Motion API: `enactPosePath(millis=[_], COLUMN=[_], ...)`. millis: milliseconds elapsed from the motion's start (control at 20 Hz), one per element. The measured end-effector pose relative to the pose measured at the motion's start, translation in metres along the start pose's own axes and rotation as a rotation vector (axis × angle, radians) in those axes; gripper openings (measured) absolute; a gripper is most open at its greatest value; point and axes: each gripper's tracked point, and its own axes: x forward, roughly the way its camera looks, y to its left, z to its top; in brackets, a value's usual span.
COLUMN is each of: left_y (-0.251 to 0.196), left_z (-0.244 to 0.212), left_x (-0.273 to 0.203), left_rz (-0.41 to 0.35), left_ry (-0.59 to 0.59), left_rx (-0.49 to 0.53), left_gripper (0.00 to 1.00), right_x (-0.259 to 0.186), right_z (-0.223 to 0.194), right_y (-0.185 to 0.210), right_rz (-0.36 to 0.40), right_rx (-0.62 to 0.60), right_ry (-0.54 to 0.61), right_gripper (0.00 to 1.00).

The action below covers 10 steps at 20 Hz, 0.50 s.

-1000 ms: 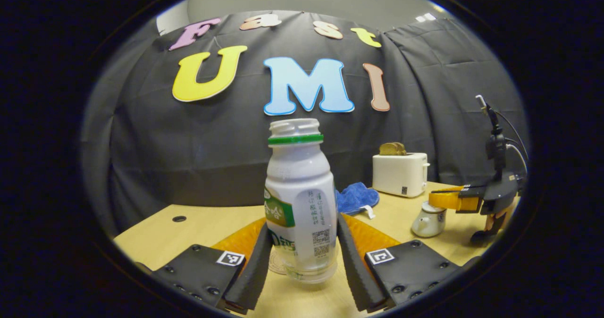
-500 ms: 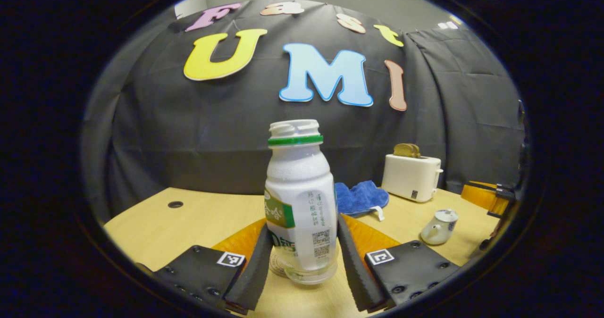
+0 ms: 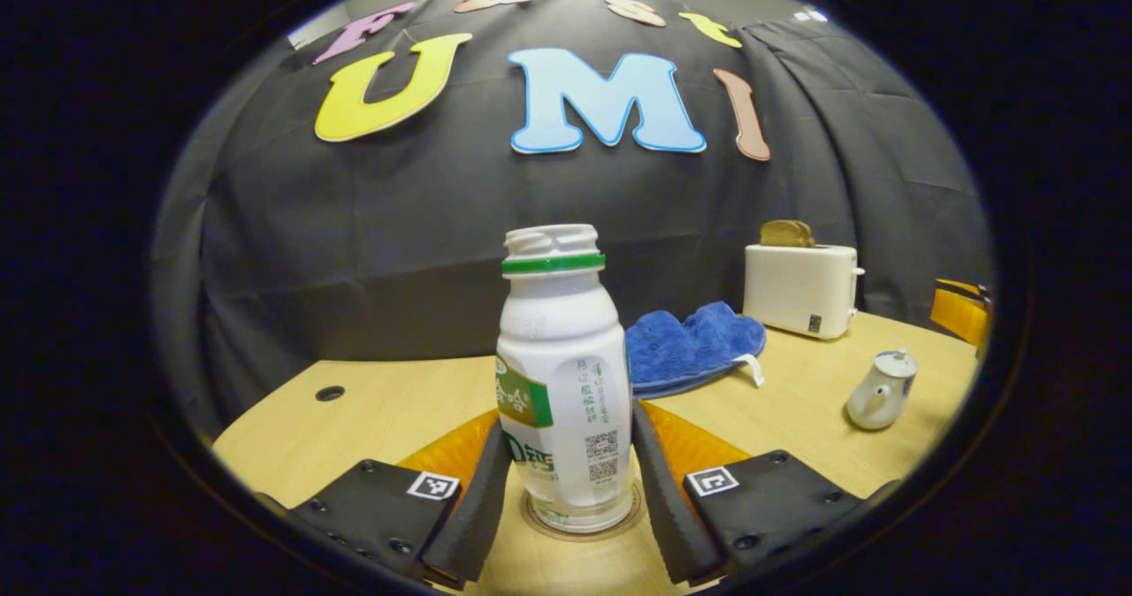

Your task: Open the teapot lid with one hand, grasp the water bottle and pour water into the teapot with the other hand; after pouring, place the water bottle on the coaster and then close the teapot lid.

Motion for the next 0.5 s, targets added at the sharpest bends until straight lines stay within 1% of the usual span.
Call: enactPosePath(millis=[100, 150, 250, 350, 400, 450, 500], left_y=[0.0006, 0.0048, 0.0042, 0.0043, 0.0024, 0.0002, -0.0006], left_z=[0.002, 0.0016, 0.0024, 0.0023, 0.0007, -0.0001, 0.003], left_x=[0.0039, 0.0057, 0.0087, 0.0093, 0.0087, 0.0071, 0.0015], left_rz=[-0.004, 0.008, -0.002, -0.009, -0.02, -0.033, -0.039], left_ry=[-0.015, -0.016, -0.019, -0.026, -0.027, -0.03, -0.035], left_rx=[0.0, 0.009, 0.0, -0.023, -0.035, -0.049, -0.069], left_gripper=[0.84, 0.73, 0.84, 0.84, 0.73, 0.87, 0.95], right_x=[0.0014, 0.0017, 0.0022, 0.0021, 0.0023, 0.0024, 0.002], right_z=[-0.0017, -0.0024, -0.0043, -0.0056, -0.0062, -0.0063, -0.0072], right_y=[-0.0001, -0.0003, 0.0015, 0.0031, 0.0044, 0.0058, 0.0074], right_rz=[0.002, 0.002, 0.006, 0.01, 0.014, 0.018, 0.024], right_rx=[0.002, 0.002, 0.003, -0.003, -0.004, -0.005, -0.005], right_ry=[0.002, 0.004, 0.01, 0.014, 0.015, 0.017, 0.018], right_gripper=[0.48, 0.48, 0.48, 0.48, 0.48, 0.48, 0.48])
